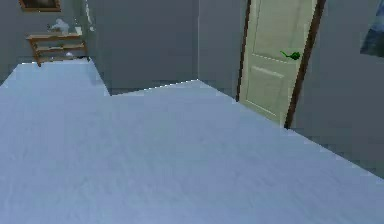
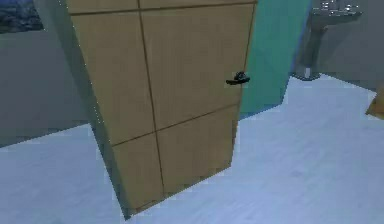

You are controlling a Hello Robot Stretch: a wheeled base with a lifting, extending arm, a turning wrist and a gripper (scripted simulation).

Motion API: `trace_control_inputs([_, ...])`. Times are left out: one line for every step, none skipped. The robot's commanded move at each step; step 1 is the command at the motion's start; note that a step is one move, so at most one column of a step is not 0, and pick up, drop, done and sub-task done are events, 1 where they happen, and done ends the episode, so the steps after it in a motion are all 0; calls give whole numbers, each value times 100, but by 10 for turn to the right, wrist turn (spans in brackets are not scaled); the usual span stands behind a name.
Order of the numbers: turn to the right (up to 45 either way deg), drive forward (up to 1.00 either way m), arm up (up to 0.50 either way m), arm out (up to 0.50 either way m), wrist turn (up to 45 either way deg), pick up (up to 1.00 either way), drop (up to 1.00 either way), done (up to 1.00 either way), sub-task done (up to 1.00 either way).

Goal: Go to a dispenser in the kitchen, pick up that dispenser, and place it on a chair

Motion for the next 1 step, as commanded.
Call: trace_control_inputs([-450, 0, 0, 0, 0, 0, 0, 0, 0])
